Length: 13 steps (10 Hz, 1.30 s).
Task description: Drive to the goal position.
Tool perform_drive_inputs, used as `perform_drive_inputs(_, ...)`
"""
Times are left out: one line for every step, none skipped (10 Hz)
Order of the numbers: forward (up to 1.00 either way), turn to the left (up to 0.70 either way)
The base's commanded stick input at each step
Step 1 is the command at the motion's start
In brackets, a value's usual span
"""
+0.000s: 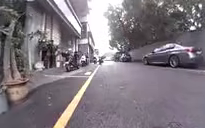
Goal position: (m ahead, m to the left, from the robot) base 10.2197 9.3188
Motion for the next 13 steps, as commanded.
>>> perform_drive_inputs(0.45,0.0)
perform_drive_inputs(0.45,0.0)
perform_drive_inputs(0.45,0.0)
perform_drive_inputs(0.45,0.0)
perform_drive_inputs(0.45,0.0)
perform_drive_inputs(0.45,0.0)
perform_drive_inputs(0.45,0.0)
perform_drive_inputs(0.45,0.0)
perform_drive_inputs(0.45,0.0)
perform_drive_inputs(0.45,0.0)
perform_drive_inputs(0.45,0.0)
perform_drive_inputs(0.45,0.0)
perform_drive_inputs(0.45,0.0)
